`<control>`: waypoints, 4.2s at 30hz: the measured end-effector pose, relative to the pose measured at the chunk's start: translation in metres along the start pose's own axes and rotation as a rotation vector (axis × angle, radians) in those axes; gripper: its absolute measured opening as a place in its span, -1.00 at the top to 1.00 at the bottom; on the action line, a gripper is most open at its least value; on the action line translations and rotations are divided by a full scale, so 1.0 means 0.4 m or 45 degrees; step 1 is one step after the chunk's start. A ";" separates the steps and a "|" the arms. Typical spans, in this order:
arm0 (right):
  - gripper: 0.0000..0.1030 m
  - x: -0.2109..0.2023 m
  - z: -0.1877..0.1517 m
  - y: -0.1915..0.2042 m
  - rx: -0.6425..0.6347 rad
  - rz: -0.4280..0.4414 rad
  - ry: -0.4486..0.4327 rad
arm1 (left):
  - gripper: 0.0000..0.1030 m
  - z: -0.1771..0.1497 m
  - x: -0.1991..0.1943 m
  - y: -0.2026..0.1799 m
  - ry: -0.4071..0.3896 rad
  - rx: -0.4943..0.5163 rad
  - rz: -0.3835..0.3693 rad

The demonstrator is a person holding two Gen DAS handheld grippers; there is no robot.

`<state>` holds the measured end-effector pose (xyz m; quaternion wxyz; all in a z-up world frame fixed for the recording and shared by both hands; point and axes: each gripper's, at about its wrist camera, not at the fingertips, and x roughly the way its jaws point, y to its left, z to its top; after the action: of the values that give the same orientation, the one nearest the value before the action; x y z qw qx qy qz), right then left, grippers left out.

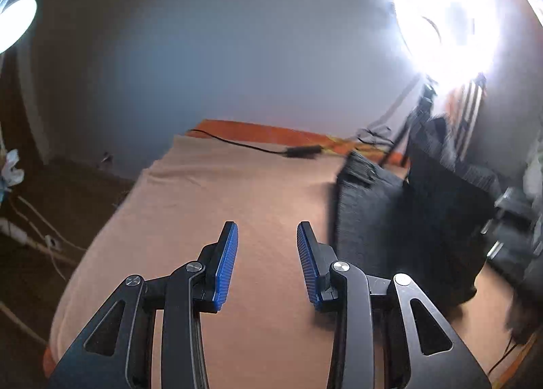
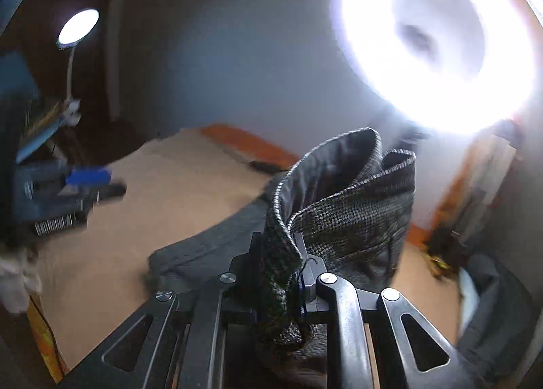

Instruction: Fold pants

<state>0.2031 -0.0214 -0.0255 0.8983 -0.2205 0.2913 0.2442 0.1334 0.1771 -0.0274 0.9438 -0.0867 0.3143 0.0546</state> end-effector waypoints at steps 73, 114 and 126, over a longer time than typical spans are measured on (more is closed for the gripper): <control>0.83 0.006 -0.358 -0.170 -0.002 0.323 0.181 | -0.07 -0.085 0.255 -0.370 0.278 0.369 -0.125; -0.42 0.366 -0.216 -0.516 0.862 0.690 0.166 | -0.33 0.018 0.425 -0.212 0.561 -0.017 -0.492; 0.08 0.406 -0.206 -0.486 0.857 0.797 0.158 | 0.12 0.020 0.452 -0.240 0.501 -0.043 -0.585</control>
<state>0.3946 -0.1674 -0.1391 0.7839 0.1677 0.4601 0.3818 0.2972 0.0936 -0.1179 0.8509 -0.1801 0.4622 -0.1731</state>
